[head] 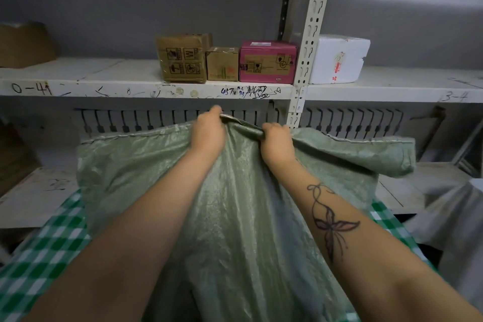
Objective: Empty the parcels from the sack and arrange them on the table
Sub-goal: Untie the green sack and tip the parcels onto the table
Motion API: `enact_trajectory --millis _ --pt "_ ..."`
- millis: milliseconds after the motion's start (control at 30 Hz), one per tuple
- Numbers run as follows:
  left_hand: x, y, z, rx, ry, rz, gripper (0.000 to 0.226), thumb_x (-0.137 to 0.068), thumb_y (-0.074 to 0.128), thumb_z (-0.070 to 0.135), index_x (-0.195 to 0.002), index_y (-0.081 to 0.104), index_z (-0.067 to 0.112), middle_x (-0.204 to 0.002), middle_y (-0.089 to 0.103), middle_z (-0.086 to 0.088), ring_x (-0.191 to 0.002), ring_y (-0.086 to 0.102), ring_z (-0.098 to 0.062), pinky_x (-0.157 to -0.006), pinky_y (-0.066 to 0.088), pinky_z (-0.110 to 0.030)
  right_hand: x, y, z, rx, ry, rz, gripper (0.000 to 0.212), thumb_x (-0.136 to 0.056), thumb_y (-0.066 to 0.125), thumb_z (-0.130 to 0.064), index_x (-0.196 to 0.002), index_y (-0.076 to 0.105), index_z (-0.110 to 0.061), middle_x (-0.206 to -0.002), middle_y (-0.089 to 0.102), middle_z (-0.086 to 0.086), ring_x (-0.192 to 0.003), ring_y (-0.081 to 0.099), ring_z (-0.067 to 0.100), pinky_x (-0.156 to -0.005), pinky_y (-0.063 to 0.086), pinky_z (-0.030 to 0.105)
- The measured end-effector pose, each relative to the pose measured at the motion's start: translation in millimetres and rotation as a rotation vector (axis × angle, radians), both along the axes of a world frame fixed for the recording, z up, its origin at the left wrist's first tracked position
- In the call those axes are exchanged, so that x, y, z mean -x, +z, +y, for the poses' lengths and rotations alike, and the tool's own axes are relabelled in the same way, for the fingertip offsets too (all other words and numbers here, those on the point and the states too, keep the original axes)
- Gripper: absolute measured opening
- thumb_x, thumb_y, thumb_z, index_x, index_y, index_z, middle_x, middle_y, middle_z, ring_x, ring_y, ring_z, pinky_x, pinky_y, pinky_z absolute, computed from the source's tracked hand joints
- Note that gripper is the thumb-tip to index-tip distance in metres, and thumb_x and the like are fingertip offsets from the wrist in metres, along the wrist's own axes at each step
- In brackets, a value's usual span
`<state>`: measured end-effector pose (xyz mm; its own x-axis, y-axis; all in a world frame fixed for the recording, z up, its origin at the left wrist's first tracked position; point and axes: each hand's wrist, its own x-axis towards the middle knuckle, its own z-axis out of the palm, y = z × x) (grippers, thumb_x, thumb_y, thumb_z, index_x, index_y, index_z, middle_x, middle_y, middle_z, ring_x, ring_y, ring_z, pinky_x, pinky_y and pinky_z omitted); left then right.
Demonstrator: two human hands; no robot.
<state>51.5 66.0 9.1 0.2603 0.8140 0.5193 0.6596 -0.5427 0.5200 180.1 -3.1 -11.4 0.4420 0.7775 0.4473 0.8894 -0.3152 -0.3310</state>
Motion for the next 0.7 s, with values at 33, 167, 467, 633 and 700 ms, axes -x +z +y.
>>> enact_trajectory --millis 33,167,467,633,700 --pt "0 2 -1 0.015 -0.013 -0.027 0.025 -0.093 0.035 0.002 -0.107 0.056 0.005 -0.085 0.059 -0.016 -0.075 0.055 -0.029 -0.064 0.045 -0.039 0 1 1 -0.012 0.008 0.0 0.027 -0.085 0.037 0.009 -0.094 0.059 -0.004 -0.102 0.06 0.015 -0.103 0.05 0.032 -0.076 0.03 0.031" --pt "3 3 -8 0.345 -0.272 0.072 0.039 -0.09 0.056 0.021 -0.126 0.046 0.011 -0.106 0.057 -0.008 -0.081 0.052 -0.019 -0.069 0.041 -0.028 -3 1 0 -0.056 0.079 0.065 0.019 -0.086 0.043 0.005 -0.089 0.062 0.001 -0.098 0.062 0.021 -0.098 0.054 0.032 -0.071 0.028 0.028" --pt "-8 -17 -6 0.129 -0.116 0.206 0.015 -0.092 0.053 0.02 -0.096 0.064 0.011 -0.102 0.062 -0.013 -0.093 0.057 -0.03 -0.071 0.042 -0.033 0 7 -21 0.138 0.223 0.135 0.044 -0.081 0.05 0.0 -0.124 0.055 -0.006 -0.122 0.058 0.014 -0.115 0.052 0.028 -0.094 0.045 0.034" --pt "-13 -16 -10 0.13 -0.009 0.153 0.024 -0.096 0.045 0.012 -0.114 0.061 0.006 -0.109 0.059 -0.015 -0.088 0.054 -0.028 -0.066 0.036 -0.032 -14 12 -38 0.319 -0.25 0.002 0.035 -0.093 0.042 -0.004 -0.128 0.047 -0.006 -0.129 0.05 0.015 -0.121 0.045 0.032 -0.093 0.045 0.044" --pt "-20 -7 -13 0.131 0.019 0.1 0.025 -0.096 0.043 0.009 -0.113 0.062 0.006 -0.108 0.062 -0.016 -0.093 0.058 -0.033 -0.065 0.038 -0.032 -17 20 -40 0.256 -0.255 0.001 0.031 -0.093 0.037 0.002 -0.119 0.053 -0.003 -0.119 0.059 0.018 -0.113 0.053 0.035 -0.09 0.046 0.042"
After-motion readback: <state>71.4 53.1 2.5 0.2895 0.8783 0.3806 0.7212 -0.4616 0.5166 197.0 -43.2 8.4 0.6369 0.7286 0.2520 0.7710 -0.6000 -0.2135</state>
